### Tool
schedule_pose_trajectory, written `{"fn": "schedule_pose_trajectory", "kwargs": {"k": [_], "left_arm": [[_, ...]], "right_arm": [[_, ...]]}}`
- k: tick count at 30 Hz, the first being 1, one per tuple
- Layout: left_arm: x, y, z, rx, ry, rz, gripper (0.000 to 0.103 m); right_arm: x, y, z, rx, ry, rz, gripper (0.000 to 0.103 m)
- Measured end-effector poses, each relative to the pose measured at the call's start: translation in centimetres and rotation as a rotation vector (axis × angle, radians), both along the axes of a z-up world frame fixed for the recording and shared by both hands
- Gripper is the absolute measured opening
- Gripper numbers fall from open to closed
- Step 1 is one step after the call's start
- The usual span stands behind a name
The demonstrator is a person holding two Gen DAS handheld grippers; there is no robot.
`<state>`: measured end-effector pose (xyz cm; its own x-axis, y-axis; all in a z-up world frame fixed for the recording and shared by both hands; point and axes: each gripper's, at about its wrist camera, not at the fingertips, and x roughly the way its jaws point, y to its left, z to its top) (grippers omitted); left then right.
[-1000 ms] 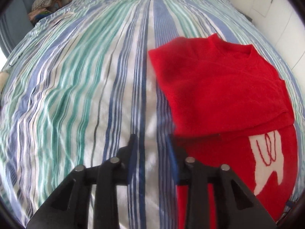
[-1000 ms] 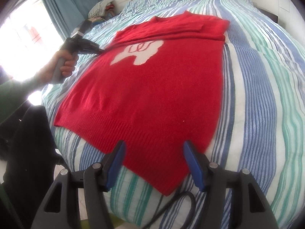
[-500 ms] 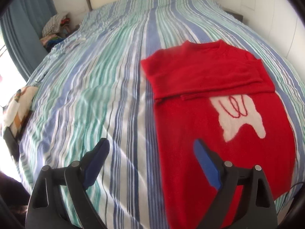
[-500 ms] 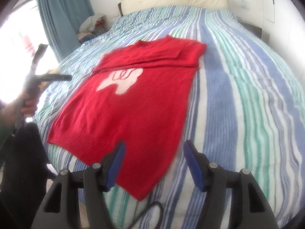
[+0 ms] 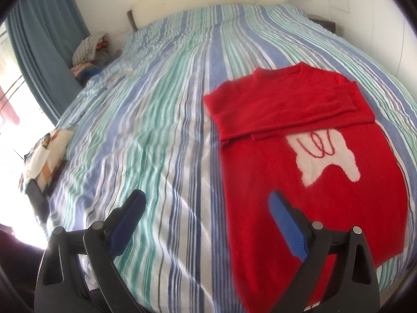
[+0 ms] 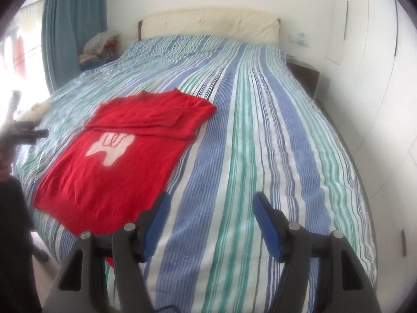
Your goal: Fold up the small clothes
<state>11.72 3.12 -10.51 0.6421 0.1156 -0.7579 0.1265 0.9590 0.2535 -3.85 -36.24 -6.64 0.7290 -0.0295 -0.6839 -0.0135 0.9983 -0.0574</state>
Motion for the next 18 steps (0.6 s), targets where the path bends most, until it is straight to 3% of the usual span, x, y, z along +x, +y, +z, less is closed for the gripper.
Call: {"fn": "schedule_pose_trajectory", "kwargs": {"k": [9, 13, 18], "left_arm": [[-0.6, 0.5, -0.6, 0.011, 0.036, 0.019, 0.096], [-2.6, 3.0, -2.1, -0.078, 0.135, 0.058, 0.096], [-5.5, 4.9, -6.1, -0.215, 0.326, 0.105, 0.096]], "right_arm": [[0.2, 3.0, -1.5, 0.02, 0.031, 0.068, 0.065], [0.2, 4.9, -2.2, 0.03, 0.056, 0.113, 0.065], [-0.5, 6.3, -4.0, 0.075, 0.132, 0.155, 0.065]]}}
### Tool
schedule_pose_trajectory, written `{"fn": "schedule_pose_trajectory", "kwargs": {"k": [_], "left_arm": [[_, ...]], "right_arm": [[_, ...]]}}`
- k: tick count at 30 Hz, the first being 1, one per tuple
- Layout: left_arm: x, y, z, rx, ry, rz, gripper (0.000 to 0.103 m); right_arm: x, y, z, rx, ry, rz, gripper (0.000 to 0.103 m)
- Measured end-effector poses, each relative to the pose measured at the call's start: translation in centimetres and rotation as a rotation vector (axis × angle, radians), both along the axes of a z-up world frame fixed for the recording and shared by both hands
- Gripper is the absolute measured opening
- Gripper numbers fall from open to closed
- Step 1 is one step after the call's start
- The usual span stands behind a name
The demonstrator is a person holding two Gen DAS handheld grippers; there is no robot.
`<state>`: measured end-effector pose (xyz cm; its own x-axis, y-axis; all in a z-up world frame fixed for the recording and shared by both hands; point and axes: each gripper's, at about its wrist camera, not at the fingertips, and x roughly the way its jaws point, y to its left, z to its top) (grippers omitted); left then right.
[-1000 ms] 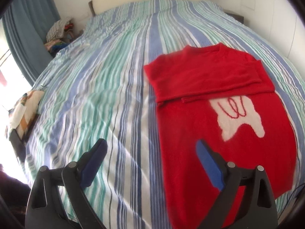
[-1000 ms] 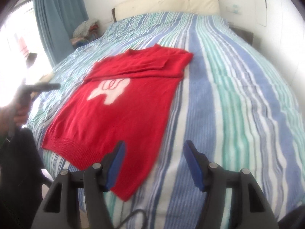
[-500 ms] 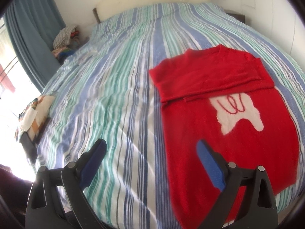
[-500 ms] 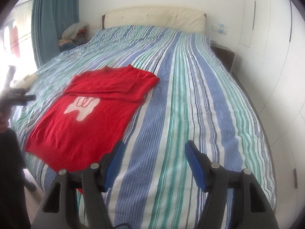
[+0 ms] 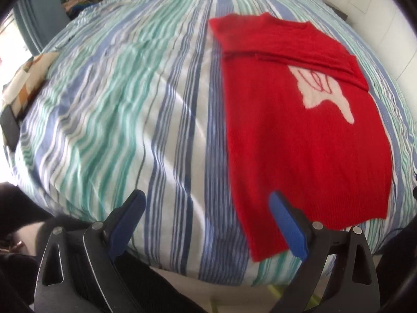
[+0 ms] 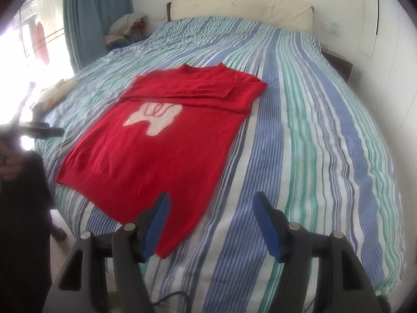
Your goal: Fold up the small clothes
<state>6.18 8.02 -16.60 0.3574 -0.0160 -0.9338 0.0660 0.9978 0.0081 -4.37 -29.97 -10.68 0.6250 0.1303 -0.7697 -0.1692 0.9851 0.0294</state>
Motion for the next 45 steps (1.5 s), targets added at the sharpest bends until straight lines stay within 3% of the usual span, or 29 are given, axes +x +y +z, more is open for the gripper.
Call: {"fn": "schedule_pose_trajectory", "kwargs": {"k": [5, 8, 11, 15, 19, 21, 24, 26, 27, 28, 29, 30, 31, 39, 45], "left_arm": [[-1.9, -1.7, -2.5, -0.038, 0.077, -0.039, 0.095], [-2.3, -2.9, -3.2, -0.049, 0.101, -0.07, 0.086], [-2.5, -3.4, -3.5, -0.069, 0.106, -0.08, 0.084], [-2.5, -2.8, -3.8, -0.12, 0.13, -0.06, 0.081], [-2.4, -1.8, -4.1, -0.188, 0.154, -0.025, 0.074], [-2.1, -1.6, -4.3, -0.214, 0.166, -0.022, 0.065], [-2.0, -2.1, -4.5, -0.24, 0.183, -0.036, 0.04], [-2.0, -2.5, -4.6, -0.256, 0.198, -0.047, 0.012], [-1.8, -2.8, -4.7, -0.256, 0.205, -0.048, 0.007], [-1.7, -3.1, -4.7, -0.255, 0.209, -0.047, 0.006], [-1.7, -3.1, -4.6, -0.259, 0.212, -0.045, 0.004], [-1.6, -3.0, -4.4, -0.265, 0.215, -0.042, 0.004], [-1.6, -2.8, -4.1, -0.271, 0.215, -0.04, 0.003], [-0.8, -2.0, 0.0, -0.353, 0.142, -0.035, 0.003], [5.0, -1.4, 2.6, -0.423, -0.027, 0.021, 0.003]], "right_arm": [[-0.4, 0.9, -2.6, 0.147, 0.132, 0.022, 0.065], [-0.3, 1.8, -4.0, 0.194, 0.181, 0.029, 0.065], [0.3, 2.3, -5.4, 0.233, 0.219, 0.02, 0.065], [1.2, 1.7, -7.9, 0.298, 0.313, -0.05, 0.065], [0.8, 0.0, -8.7, 0.435, 0.333, -0.118, 0.065], [0.7, -0.5, -8.9, 0.5, 0.339, -0.133, 0.065], [0.7, -0.8, -9.7, 0.616, 0.36, -0.125, 0.065], [1.0, -0.7, -10.2, 0.642, 0.374, -0.126, 0.064], [1.2, -0.6, -10.4, 0.646, 0.381, -0.13, 0.061], [1.4, -0.5, -10.4, 0.648, 0.384, -0.128, 0.05], [1.6, -0.4, -10.3, 0.642, 0.387, -0.122, 0.03], [1.6, -0.3, -10.3, 0.623, 0.391, -0.119, 0.018], [1.5, -0.3, -10.1, 0.598, 0.387, -0.123, 0.005], [1.1, -0.5, -6.6, 0.582, 0.268, -0.13, 0.005], [4.8, -1.7, -3.0, 0.559, 0.116, -0.16, 0.005]]}}
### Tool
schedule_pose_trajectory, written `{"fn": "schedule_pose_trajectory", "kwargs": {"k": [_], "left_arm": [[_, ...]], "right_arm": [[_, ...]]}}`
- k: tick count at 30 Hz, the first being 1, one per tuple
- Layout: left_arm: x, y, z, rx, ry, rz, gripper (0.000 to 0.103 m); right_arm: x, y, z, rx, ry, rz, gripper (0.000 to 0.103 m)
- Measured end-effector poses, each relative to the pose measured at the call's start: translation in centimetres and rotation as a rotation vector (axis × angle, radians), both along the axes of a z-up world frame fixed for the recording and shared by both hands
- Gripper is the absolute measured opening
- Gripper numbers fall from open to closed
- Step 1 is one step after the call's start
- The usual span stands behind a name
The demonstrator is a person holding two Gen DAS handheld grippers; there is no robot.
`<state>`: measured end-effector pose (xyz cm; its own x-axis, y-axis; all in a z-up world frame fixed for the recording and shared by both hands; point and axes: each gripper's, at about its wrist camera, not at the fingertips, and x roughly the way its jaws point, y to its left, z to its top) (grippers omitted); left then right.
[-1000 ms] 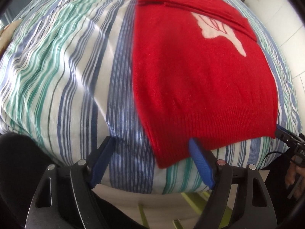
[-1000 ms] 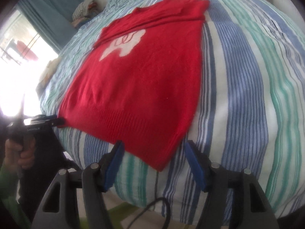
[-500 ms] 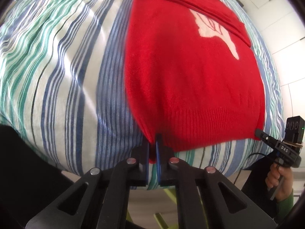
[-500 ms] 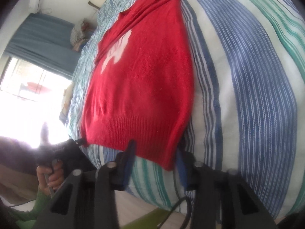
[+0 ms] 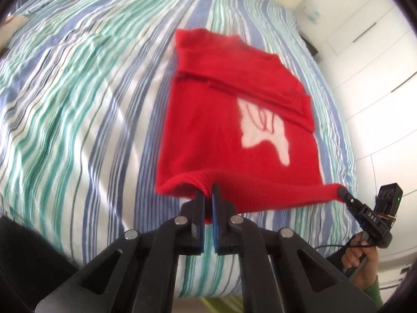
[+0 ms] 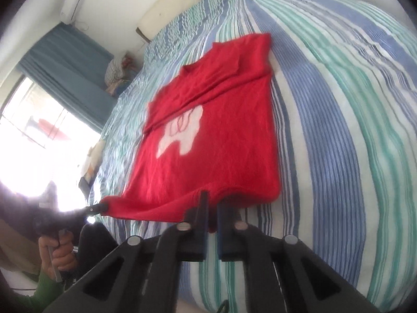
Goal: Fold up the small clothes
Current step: 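Grasp the hem with both grippers and fold it up toward the collar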
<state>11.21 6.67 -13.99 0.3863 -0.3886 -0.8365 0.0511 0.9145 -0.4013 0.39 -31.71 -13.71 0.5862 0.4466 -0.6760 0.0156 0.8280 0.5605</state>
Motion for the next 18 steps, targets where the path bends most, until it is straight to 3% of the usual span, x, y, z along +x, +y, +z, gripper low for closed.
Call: {"fn": "schedule_pose_trajectory", "kwargs": {"k": [3, 8, 12, 18], "left_arm": [[4.8, 0.1, 0.5, -0.033, -0.051, 0.049, 0.003], [13.7, -0.1, 1.2, -0.021, -0.095, 0.085, 0.002], [20.6, -0.8, 0.5, -0.02, -0.066, 0.102, 0.003], [28.3, -2.4, -2.0, 0.046, -0.027, 0.134, 0.003]], "right_arm": [[4.2, -0.8, 1.4, -0.043, -0.053, -0.028, 0.005], [13.3, -1.7, 2.8, -0.11, -0.096, -0.035, 0.005], [20.8, -2.7, 2.9, -0.14, -0.089, -0.044, 0.005], [30.4, -5.3, 1.0, -0.129, -0.029, -0.075, 0.005]]}}
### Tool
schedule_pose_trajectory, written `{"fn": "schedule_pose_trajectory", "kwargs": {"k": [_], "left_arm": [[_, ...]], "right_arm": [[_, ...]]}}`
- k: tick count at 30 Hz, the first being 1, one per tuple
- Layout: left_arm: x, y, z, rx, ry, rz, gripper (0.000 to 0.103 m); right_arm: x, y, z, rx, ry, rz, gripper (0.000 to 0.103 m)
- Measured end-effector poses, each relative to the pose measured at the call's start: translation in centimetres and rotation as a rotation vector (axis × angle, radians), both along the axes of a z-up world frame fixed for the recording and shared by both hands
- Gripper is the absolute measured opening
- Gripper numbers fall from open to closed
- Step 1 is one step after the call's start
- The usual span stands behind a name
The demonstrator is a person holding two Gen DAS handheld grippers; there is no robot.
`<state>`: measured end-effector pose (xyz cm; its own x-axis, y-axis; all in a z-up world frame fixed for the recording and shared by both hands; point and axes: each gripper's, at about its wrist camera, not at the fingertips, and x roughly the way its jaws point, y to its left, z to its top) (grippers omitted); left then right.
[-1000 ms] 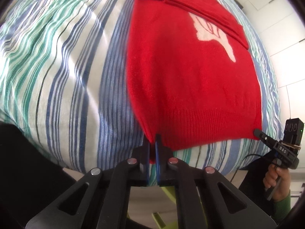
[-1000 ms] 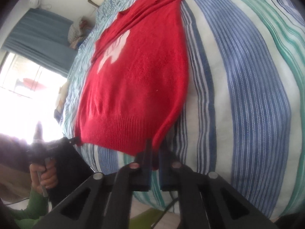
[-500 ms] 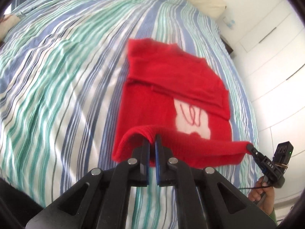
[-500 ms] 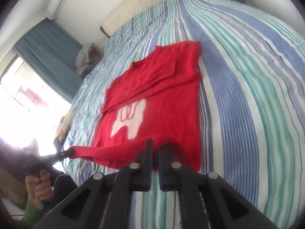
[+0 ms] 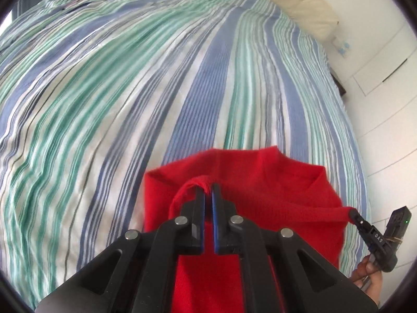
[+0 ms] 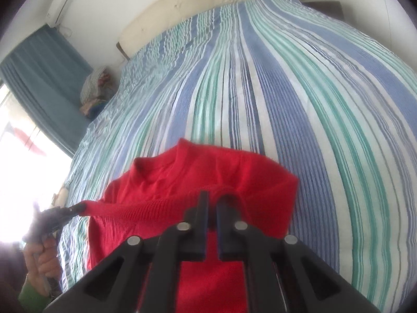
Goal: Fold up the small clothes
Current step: 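Grasp the hem with both grippers and fold it up toward the collar, then release the hem from both grippers and withdraw them from the folded sweater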
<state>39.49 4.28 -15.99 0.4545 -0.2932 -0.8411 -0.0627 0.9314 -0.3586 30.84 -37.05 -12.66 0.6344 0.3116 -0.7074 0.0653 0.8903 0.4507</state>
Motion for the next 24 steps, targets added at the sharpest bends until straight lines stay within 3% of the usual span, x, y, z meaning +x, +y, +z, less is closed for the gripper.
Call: {"fn": "schedule_pose_trajectory", "kwargs": {"k": [3, 4, 5, 7, 8, 9, 11, 12, 15, 19, 22, 24], "left_arm": [[3.1, -0.7, -1.8, 0.04, 0.025, 0.015, 0.007], [3.9, -0.7, -2.4, 0.061, 0.034, 0.031, 0.016], [4.4, -0.6, -2.7, 0.088, 0.043, 0.052, 0.035], [5.0, 0.0, -2.5, 0.117, 0.036, 0.094, 0.06], [4.8, 0.6, -2.1, 0.109, 0.018, 0.105, 0.066], [4.5, 1.2, -1.6, 0.088, -0.001, 0.105, 0.067], [3.5, 2.1, -0.6, 0.077, -0.034, 0.101, 0.067], [2.7, 2.4, 0.0, 0.09, -0.051, 0.097, 0.067], [-1.2, 2.2, 1.5, 0.102, -0.117, 0.025, 0.068], [-7.9, -0.8, 0.8, 0.162, -0.172, -0.178, 0.088], [-10.1, -2.5, -3.3, 0.318, -0.096, -0.264, 0.09], [-10.7, -1.5, -4.5, 0.328, -0.05, -0.232, 0.089]], "right_arm": [[3.6, -0.7, -1.3, 0.012, 0.013, -0.018, 0.005], [4.4, -0.8, -1.7, 0.023, 0.015, -0.023, 0.005], [5.2, -0.9, -2.3, 0.041, 0.021, -0.025, 0.005], [6.2, -1.1, -3.3, 0.065, 0.037, -0.036, 0.014], [6.2, -1.2, -3.5, 0.067, 0.035, -0.043, 0.019], [6.2, -1.3, -3.4, 0.071, 0.023, -0.044, 0.021], [5.5, -1.5, -2.6, 0.043, -0.008, -0.051, 0.043], [4.8, -1.6, -2.1, 0.021, -0.027, -0.043, 0.045], [2.9, -1.0, -0.4, -0.028, -0.056, 0.035, 0.045], [-1.7, 3.2, 0.9, -0.073, -0.064, 0.317, 0.045], [-5.9, 5.8, -1.6, -0.1, 0.021, 0.505, 0.045], [-8.2, 5.8, -4.6, -0.225, 0.11, 0.505, 0.045]]}}
